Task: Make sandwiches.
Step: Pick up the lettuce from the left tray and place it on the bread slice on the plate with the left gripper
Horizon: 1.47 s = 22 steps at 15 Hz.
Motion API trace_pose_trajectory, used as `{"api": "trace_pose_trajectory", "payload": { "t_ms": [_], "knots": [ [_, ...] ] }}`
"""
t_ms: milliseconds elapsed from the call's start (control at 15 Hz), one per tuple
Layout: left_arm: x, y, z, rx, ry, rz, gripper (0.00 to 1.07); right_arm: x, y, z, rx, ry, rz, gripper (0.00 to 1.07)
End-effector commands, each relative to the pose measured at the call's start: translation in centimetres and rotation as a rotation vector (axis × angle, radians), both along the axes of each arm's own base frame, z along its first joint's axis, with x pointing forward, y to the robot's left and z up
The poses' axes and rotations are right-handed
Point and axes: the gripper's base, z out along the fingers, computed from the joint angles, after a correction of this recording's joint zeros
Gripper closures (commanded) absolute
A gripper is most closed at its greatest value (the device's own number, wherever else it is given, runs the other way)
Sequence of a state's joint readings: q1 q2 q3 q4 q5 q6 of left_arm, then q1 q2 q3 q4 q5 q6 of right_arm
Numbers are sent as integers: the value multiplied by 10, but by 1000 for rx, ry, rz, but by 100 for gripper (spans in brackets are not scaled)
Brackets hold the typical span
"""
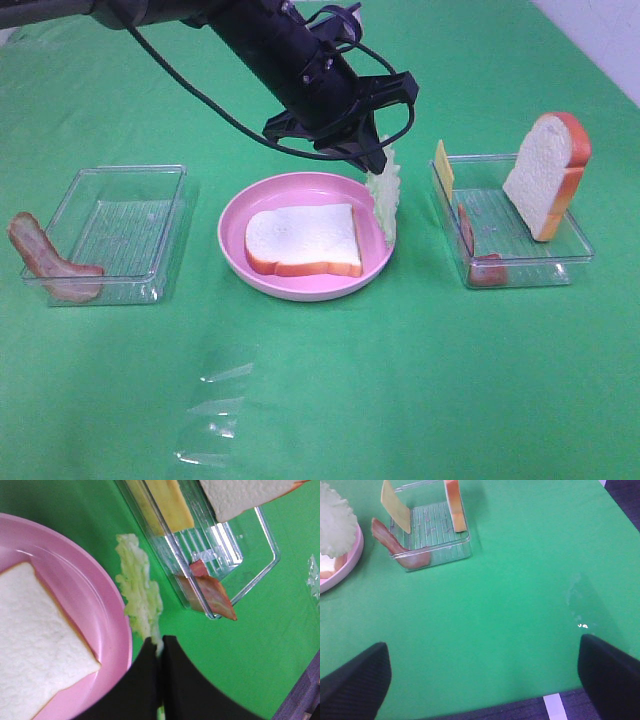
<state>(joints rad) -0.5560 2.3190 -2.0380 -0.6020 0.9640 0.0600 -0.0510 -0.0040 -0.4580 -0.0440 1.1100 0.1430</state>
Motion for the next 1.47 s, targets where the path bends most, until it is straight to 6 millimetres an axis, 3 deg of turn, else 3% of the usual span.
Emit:
{"api": "trace_pose_trajectory", "payload": {
  "t_ms": [67,333,933,1267,1333,1400,1467],
  "knots": [
    [2,-3,-9,7,-7,3,107,-3,0,0,-9,-31,6,9],
    [6,4,-26,117,-32,-18,107,-3,0,0,-9,-31,6,9],
    [11,29,-36,426,-81,-11,107,-3,0,0,-9,-31,6,9],
    [11,31,-37,446,-85,-6,107,-3,0,0,-9,-31,6,9],
    [11,31,-37,447,-85,-6,101,-3,0,0,-9,-31,6,9],
    [12,31,-37,444,-85,0,88,-3,0,0,-9,-31,6,9],
    [12,32,-36,445,-83,30,67,-3,0,0,-9,-31,6,9]
  ]
}}
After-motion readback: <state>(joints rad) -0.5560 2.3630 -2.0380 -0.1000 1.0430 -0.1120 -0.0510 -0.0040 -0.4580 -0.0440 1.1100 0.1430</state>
